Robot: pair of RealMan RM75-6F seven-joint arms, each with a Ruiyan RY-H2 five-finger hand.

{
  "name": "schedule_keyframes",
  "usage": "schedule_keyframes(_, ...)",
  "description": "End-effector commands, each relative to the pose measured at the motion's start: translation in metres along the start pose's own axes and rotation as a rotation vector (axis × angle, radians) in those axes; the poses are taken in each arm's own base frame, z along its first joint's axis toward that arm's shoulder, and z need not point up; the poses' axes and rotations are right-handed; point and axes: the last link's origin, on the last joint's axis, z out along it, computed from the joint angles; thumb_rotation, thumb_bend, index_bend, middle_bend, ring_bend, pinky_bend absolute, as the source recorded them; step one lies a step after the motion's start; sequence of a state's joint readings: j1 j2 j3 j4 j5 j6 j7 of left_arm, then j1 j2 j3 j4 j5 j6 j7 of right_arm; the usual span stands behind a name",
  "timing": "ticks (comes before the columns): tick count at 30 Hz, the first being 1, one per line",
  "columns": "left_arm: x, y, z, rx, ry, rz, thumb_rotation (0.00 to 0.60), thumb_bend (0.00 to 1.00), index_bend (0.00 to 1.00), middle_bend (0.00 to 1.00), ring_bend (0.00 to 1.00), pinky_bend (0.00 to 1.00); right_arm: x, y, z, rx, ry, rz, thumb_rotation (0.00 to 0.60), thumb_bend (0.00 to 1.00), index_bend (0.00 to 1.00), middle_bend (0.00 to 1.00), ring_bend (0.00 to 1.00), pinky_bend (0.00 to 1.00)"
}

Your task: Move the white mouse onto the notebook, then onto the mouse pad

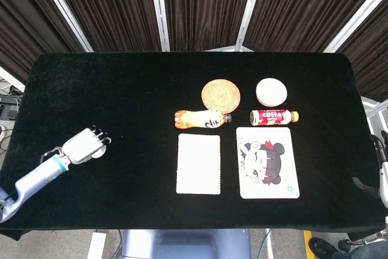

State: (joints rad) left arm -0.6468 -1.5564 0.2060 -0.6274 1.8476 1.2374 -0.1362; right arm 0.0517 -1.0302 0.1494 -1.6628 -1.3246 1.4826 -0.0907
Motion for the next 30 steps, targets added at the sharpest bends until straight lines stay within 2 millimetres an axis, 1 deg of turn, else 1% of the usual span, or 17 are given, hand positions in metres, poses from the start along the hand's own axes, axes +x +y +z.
schedule_keyframes(1, 0.022, 0.002, 0.016, -0.037, 0.064, 0.018, 0.6, 0.08, 0.56, 0.38, 0.37, 0.39, 0.0, 0.001, 0.001, -0.004, 0.0, 0.002, 0.6, 0.0, 0.07, 0.0, 0.0, 0.0)
schedule_keyframes(4, 0.042, 0.009, 0.033, -0.076, 0.1, 0.033, 0.6, 0.08, 0.56, 0.38, 0.37, 0.39, 0.0, 0.002, 0.003, -0.013, -0.003, 0.004, 0.6, 0.0, 0.07, 0.0, 0.0, 0.0)
schedule_keyframes(9, 0.077, 0.035, 0.071, -0.158, 0.137, 0.069, 0.6, 0.08, 0.56, 0.38, 0.37, 0.39, 0.002, 0.008, 0.006, -0.039, 0.005, 0.013, 0.6, 0.0, 0.07, 0.0, 0.0, 0.0)
schedule_keyframes(11, 0.091, 0.049, 0.089, -0.193, 0.15, 0.082, 0.6, 0.08, 0.56, 0.38, 0.37, 0.39, 0.003, 0.011, 0.007, -0.053, 0.006, 0.016, 0.6, 0.0, 0.07, 0.0, 0.0, 0.0)
schedule_keyframes(12, 0.103, 0.064, 0.104, -0.231, 0.168, 0.09, 0.6, 0.08, 0.56, 0.38, 0.37, 0.39, 0.002, 0.013, 0.009, -0.065, 0.004, 0.019, 0.6, 0.0, 0.07, 0.0, 0.0, 0.0)
schedule_keyframes(13, 0.111, 0.074, 0.114, -0.25, 0.164, 0.09, 0.6, 0.08, 0.56, 0.38, 0.37, 0.39, 0.002, 0.015, 0.01, -0.073, 0.0, 0.02, 0.6, 0.0, 0.07, 0.0, 0.0, 0.0)
schedule_keyframes(16, 0.126, 0.097, 0.135, -0.294, 0.162, 0.109, 0.6, 0.08, 0.56, 0.37, 0.37, 0.39, 0.002, 0.02, 0.013, -0.096, -0.005, 0.021, 0.6, 0.0, 0.07, 0.0, 0.0, 0.0)
schedule_keyframes(23, 0.144, 0.148, 0.17, -0.375, 0.153, 0.135, 0.6, 0.08, 0.56, 0.37, 0.36, 0.39, 0.0, 0.028, 0.018, -0.127, -0.019, 0.028, 0.6, 0.0, 0.07, 0.0, 0.0, 0.0)
schedule_keyframes(28, 0.148, 0.166, 0.183, -0.399, 0.149, 0.145, 0.6, 0.08, 0.55, 0.37, 0.36, 0.39, 0.001, 0.03, 0.019, -0.131, -0.021, 0.03, 0.6, 0.0, 0.07, 0.0, 0.0, 0.0)
schedule_keyframes(30, 0.149, 0.173, 0.187, -0.412, 0.153, 0.168, 0.6, 0.08, 0.5, 0.35, 0.34, 0.38, 0.001, 0.031, 0.019, -0.129, -0.021, 0.028, 0.6, 0.0, 0.07, 0.0, 0.0, 0.0)
